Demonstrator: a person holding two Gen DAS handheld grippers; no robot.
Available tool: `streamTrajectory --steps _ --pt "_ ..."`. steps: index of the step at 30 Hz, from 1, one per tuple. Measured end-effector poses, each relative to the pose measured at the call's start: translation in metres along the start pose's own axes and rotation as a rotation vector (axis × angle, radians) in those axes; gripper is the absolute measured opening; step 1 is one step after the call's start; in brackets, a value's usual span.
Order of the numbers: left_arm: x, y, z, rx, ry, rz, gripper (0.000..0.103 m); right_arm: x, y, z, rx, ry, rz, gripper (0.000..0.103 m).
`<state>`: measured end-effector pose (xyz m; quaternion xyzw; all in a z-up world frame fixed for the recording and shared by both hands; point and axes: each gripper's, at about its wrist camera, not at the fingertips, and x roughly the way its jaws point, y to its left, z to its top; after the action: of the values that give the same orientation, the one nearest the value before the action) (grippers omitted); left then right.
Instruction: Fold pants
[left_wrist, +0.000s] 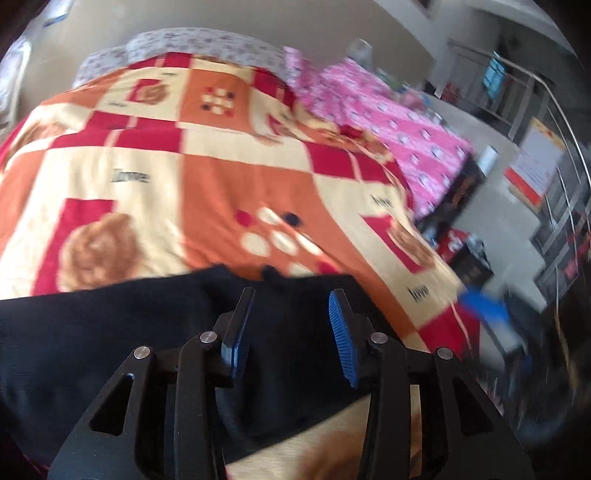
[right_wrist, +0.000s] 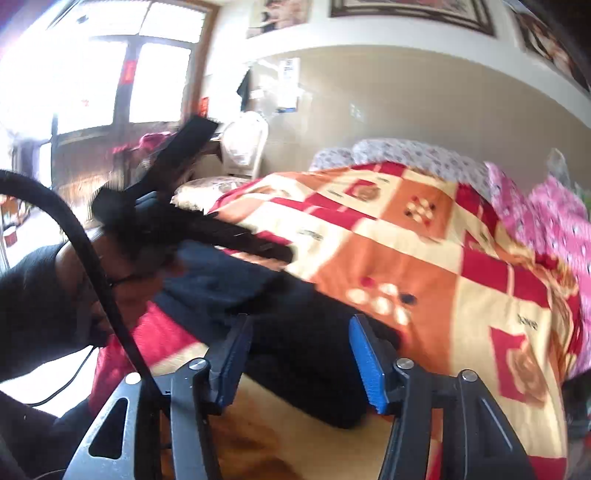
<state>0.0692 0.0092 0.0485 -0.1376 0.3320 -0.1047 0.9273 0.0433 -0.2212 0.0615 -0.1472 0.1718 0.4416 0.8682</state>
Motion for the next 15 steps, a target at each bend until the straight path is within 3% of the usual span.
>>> streamTrajectory --steps 3,5,7,9,13,15 --pt "0.021 0.003 -0.02 -0.019 0.052 0.092 0.039 0.001 -0.059 -0.001 0.005 0.046 0.063 0.058" --pt "0.017 0.011 -0.033 -0.062 0.029 0.079 0.039 0.006 -0.084 0.0 -0.032 0.085 0.095 0.058" --pt "0.008 0.013 -0.04 -0.088 0.0 0.069 0.039 0.016 -0.1 0.003 -0.083 0.12 0.19 0.058" --pt "0.007 0.014 -0.046 -0.107 -0.019 0.062 0.039 0.029 -0.105 0.004 -0.131 0.156 0.335 0.058" --pt "0.009 0.01 -0.048 -0.09 -0.034 0.087 0.039 0.071 -0.093 -0.001 -0.249 0.258 0.491 0.058" --pt "0.009 0.009 -0.048 -0.086 -0.035 0.094 0.039 0.089 -0.085 -0.006 -0.254 0.294 0.513 0.058"
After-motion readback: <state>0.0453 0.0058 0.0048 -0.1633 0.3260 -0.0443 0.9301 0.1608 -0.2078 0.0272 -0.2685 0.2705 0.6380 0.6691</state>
